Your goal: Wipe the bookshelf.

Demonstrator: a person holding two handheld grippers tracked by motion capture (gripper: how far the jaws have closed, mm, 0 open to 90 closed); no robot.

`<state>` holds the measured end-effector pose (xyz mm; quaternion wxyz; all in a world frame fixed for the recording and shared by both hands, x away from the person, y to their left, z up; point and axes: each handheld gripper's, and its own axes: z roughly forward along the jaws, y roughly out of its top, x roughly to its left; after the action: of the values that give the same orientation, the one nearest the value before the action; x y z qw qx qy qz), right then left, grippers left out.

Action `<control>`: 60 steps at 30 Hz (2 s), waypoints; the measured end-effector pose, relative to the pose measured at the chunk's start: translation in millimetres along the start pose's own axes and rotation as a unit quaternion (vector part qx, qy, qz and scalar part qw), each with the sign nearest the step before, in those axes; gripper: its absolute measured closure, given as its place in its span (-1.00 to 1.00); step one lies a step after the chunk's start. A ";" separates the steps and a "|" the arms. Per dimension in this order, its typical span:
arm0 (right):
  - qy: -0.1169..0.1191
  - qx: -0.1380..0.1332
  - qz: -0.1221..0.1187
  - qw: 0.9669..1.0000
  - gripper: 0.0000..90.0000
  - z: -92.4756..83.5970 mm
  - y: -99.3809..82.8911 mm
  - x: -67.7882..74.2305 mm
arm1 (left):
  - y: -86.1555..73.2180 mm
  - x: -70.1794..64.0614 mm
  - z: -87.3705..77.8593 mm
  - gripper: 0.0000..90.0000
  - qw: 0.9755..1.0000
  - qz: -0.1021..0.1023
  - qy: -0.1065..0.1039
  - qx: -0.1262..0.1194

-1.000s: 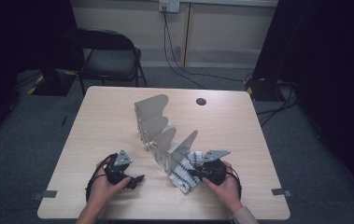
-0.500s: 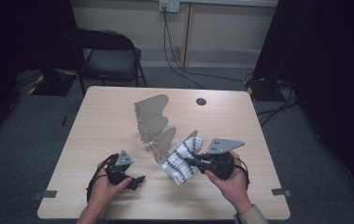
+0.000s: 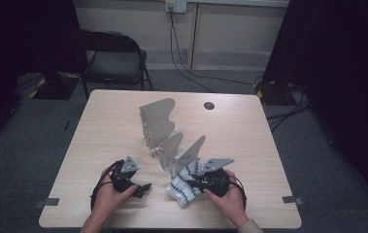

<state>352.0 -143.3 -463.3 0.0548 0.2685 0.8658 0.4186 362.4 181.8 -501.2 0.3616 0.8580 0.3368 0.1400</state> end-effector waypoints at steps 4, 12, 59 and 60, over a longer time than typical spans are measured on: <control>0.003 0.008 0.011 1.000 0.75 13.2 -8.4 -2.6 | 0.1 -0.3 0.0 -0.98 1.000 0.000 0.001 0.000; 0.008 0.017 0.011 1.000 0.75 20.0 -14.9 -4.9 | 0.1 -0.5 0.2 -0.98 1.000 -0.002 0.000 0.000; -0.117 0.017 0.076 0.990 0.63 -53.4 -66.3 -71.6 | 51.4 -2.7 -41.6 -0.60 0.998 -0.042 -0.048 -0.024; -0.118 0.016 0.075 0.990 0.63 -53.3 -66.6 -71.6 | 54.3 -2.5 -43.7 -0.59 0.998 -0.040 -0.049 -0.023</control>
<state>367.9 -250.5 -488.5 0.1210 0.3809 0.8373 0.3730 365.3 175.3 -431.8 0.4028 0.8410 0.3496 0.0910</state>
